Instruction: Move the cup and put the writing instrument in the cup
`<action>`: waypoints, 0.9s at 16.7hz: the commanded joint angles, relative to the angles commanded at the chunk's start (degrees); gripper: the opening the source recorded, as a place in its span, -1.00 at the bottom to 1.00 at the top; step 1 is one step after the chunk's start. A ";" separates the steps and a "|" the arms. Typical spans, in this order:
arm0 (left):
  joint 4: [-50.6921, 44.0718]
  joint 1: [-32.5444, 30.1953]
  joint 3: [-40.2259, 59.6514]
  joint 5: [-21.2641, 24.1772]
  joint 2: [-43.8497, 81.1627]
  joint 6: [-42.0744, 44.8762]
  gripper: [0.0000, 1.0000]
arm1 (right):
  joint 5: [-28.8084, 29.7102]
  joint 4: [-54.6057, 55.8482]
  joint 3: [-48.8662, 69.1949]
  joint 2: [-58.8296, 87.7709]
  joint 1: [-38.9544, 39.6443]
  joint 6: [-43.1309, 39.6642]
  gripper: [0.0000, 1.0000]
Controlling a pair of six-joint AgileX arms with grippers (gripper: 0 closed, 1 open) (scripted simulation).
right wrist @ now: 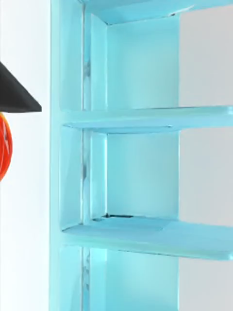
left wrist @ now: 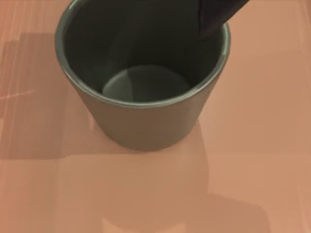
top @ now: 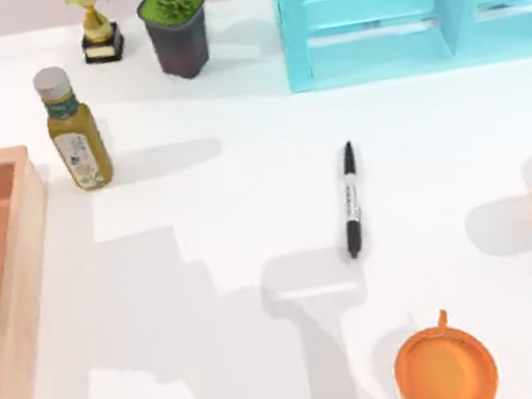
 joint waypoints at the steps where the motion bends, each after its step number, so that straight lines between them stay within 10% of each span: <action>1: 2.30 0.05 -1.75 0.00 0.56 0.06 1.00 | 0.00 0.00 0.00 0.00 0.00 0.00 1.00; 9: 9.63 0.20 -7.23 0.01 2.41 0.24 1.00 | 0.00 0.00 0.00 0.00 0.00 0.00 1.00; 15: 9.63 0.20 -7.23 0.01 2.41 0.24 0.10 | 0.00 0.00 0.00 0.00 0.00 0.00 1.00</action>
